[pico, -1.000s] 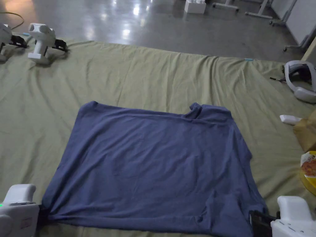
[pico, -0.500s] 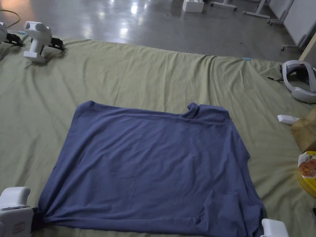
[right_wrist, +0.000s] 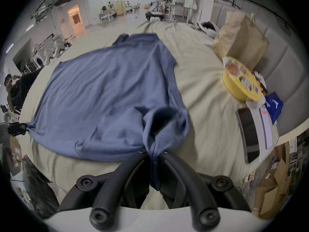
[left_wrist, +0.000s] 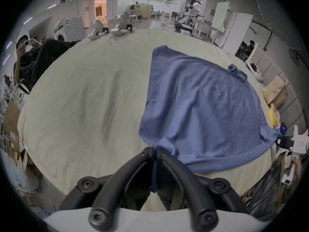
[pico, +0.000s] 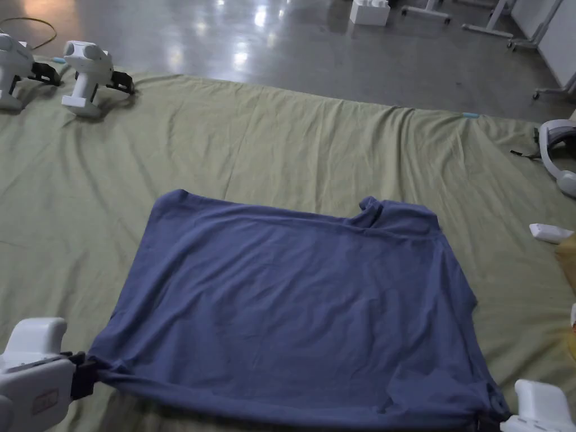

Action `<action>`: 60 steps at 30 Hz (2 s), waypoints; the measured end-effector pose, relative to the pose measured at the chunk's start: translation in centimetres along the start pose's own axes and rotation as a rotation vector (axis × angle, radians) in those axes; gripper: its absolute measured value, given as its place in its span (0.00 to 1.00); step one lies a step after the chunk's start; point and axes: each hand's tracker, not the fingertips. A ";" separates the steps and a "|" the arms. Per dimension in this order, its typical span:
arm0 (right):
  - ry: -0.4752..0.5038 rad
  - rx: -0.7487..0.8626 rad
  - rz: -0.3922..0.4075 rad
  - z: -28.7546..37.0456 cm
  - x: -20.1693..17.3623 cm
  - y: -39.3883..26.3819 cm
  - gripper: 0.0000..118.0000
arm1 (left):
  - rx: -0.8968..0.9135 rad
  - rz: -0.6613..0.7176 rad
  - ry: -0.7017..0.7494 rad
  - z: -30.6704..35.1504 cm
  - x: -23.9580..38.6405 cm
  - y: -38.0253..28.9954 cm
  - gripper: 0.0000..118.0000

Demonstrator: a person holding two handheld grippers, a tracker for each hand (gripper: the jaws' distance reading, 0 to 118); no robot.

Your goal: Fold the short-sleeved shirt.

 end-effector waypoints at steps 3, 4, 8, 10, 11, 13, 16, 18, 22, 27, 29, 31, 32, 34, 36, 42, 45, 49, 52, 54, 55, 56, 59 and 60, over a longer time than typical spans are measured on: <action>0.025 0.025 0.005 -0.1 -0.3 3.2 0.09 | 0.026 -0.008 -0.012 -0.4 0.3 2.7 0.06; 0.029 0.029 0.006 -0.3 -0.4 4.3 0.09 | 0.035 -0.011 -0.011 -0.6 0.5 3.6 0.06; 0.034 0.054 0.009 -2.3 -0.7 8.7 0.09 | 0.052 -0.017 0.002 -2.9 0.6 7.3 0.06; 0.043 0.048 -0.007 -4.1 -0.6 10.7 0.09 | 0.052 -0.006 0.012 -4.6 0.4 8.9 0.06; 0.044 0.047 -0.013 -5.1 -0.7 11.5 0.09 | 0.048 -0.003 0.017 -5.4 0.3 9.5 0.06; 0.044 0.028 -0.020 -7.1 -0.8 13.0 0.09 | 0.042 0.000 0.032 -7.1 0.2 10.7 0.06; 0.047 0.006 -0.019 -10.0 -1.1 14.6 0.09 | 0.023 0.021 0.035 -9.6 0.2 11.8 0.06; 0.045 -0.011 -0.015 -11.6 -1.3 15.5 0.09 | 0.006 0.033 0.039 -11.0 0.2 12.2 0.06; 0.028 -0.054 0.002 -14.2 -1.6 16.3 0.09 | -0.031 0.025 0.044 -13.0 0.4 12.9 0.06; 0.020 -0.077 0.012 -15.0 -1.5 16.2 0.14 | -0.052 0.012 0.032 -14.1 0.3 13.6 0.06; 0.008 -0.044 0.014 -14.1 -1.4 15.9 0.29 | -0.049 0.014 0.028 -13.7 0.3 13.5 0.06; 0.000 0.004 0.007 -12.7 -1.4 15.7 0.40 | -0.031 0.030 0.025 -12.6 0.4 13.3 0.27; 0.012 0.041 -0.007 -11.9 -1.2 15.5 0.44 | -0.012 0.038 0.030 -12.0 0.4 13.2 0.47; 0.034 0.118 -0.023 -9.6 -1.2 14.8 0.47 | 0.036 0.053 -0.007 -10.2 0.6 12.5 0.58; 0.046 0.214 -0.031 -7.0 -1.6 14.1 0.48 | 0.113 0.046 -0.005 -8.2 1.2 11.7 0.58; 0.031 0.579 -0.009 0.9 -4.5 10.6 0.48 | 0.471 0.010 0.022 -1.0 3.9 8.3 0.57; -0.001 0.753 -0.010 4.1 -6.3 8.7 0.48 | 0.663 -0.022 0.071 2.5 5.6 6.4 0.56; -0.038 0.893 -0.007 7.0 -8.5 6.8 0.30 | 0.823 -0.069 0.126 5.9 7.1 4.6 0.15; -0.029 0.926 -0.012 8.4 -9.4 6.0 0.17 | 0.866 -0.061 0.072 7.7 7.3 3.9 0.08; -0.029 0.956 -0.006 9.1 -9.9 5.5 0.10 | 0.876 -0.068 0.091 8.1 7.4 3.5 0.04; -0.034 0.973 -0.009 9.3 -9.9 5.4 0.08 | 0.881 -0.071 0.093 8.2 7.3 3.4 0.02; -0.030 0.984 -0.012 9.6 -9.9 5.2 0.05 | 0.889 -0.075 0.086 8.4 7.2 3.2 0.02; -0.024 0.994 -0.022 10.2 -9.9 5.0 0.05 | 0.874 -0.101 0.086 8.6 7.4 3.1 0.02; -0.033 1.001 -0.008 10.3 -10.0 4.9 0.05 | 0.861 -0.109 0.088 8.4 7.2 3.0 0.02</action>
